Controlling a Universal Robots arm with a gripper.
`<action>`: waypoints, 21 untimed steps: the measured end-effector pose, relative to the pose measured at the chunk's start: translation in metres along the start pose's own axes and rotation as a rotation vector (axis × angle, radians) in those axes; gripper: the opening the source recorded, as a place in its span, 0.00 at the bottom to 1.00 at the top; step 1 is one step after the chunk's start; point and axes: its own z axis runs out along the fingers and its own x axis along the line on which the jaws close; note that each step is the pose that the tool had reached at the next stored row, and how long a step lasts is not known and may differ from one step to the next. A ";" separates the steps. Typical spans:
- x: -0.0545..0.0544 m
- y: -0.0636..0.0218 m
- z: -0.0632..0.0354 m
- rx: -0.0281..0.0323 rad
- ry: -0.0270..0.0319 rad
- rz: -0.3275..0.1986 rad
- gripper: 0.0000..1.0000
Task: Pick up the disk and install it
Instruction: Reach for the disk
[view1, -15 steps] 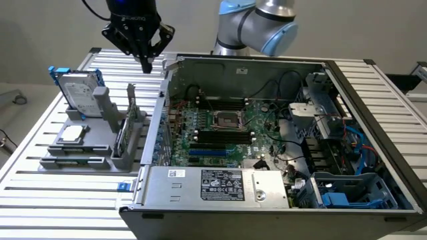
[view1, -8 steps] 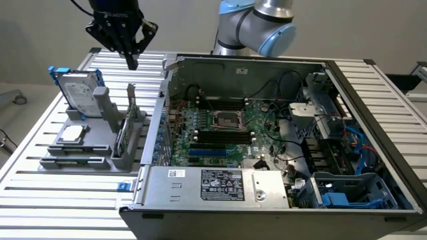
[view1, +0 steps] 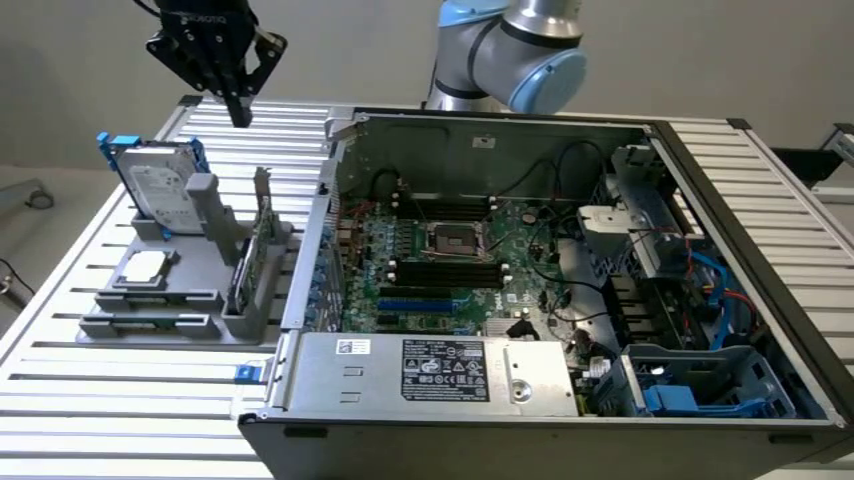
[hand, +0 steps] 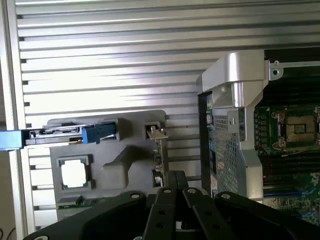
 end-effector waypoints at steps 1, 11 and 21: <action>0.005 0.0022 0.0001 0.0000 -0.0001 0.000 0.11; 0.051 0.0138 0.0053 -0.0001 0.0000 0.000 0.11; 0.097 0.0198 0.0087 0.0004 0.0000 0.000 0.11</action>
